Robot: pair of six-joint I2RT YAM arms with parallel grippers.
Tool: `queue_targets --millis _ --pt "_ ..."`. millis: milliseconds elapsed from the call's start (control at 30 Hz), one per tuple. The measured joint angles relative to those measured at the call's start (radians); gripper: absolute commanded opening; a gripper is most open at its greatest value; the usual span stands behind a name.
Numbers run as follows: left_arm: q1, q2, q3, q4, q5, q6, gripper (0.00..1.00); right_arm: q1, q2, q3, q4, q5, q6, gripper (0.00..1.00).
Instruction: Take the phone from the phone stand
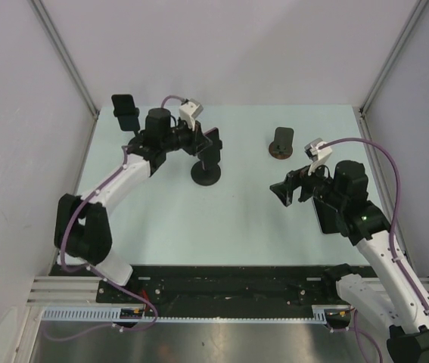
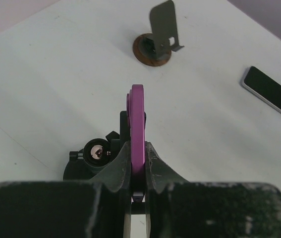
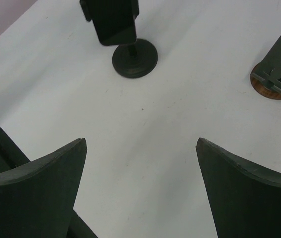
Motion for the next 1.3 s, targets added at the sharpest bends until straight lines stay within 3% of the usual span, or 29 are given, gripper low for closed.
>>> queue_targets --millis 233,300,700,800,833,1100,1133,1300 --pt "-0.171 -0.227 -0.182 -0.051 -0.108 -0.002 0.0 0.008 0.037 0.0 0.05 -0.018 0.04 0.97" --pt "-0.282 -0.307 -0.24 -0.066 -0.176 -0.006 0.0 0.031 0.051 0.0 0.072 -0.016 0.056 0.97" --pt "-0.508 -0.391 -0.337 -0.011 -0.454 -0.101 0.01 0.136 0.089 0.0 0.113 0.051 0.083 0.97" --pt "-0.517 -0.399 -0.355 0.015 -0.478 -0.13 0.12 0.157 0.09 0.0 0.119 0.071 0.085 0.97" --pt "-0.518 -0.402 -0.359 0.021 -0.482 -0.135 0.22 0.164 0.089 0.0 0.118 0.079 0.085 0.97" --pt "-0.521 -0.45 -0.371 0.111 -0.486 -0.161 0.65 0.195 0.077 0.0 0.114 0.131 0.085 0.98" --pt "-0.521 -0.459 -0.371 0.119 -0.486 -0.163 0.75 0.196 0.074 0.0 0.114 0.135 0.085 0.98" --pt "-0.521 -0.497 -0.371 0.145 -0.488 -0.183 0.95 0.216 0.063 0.0 0.113 0.146 0.089 1.0"
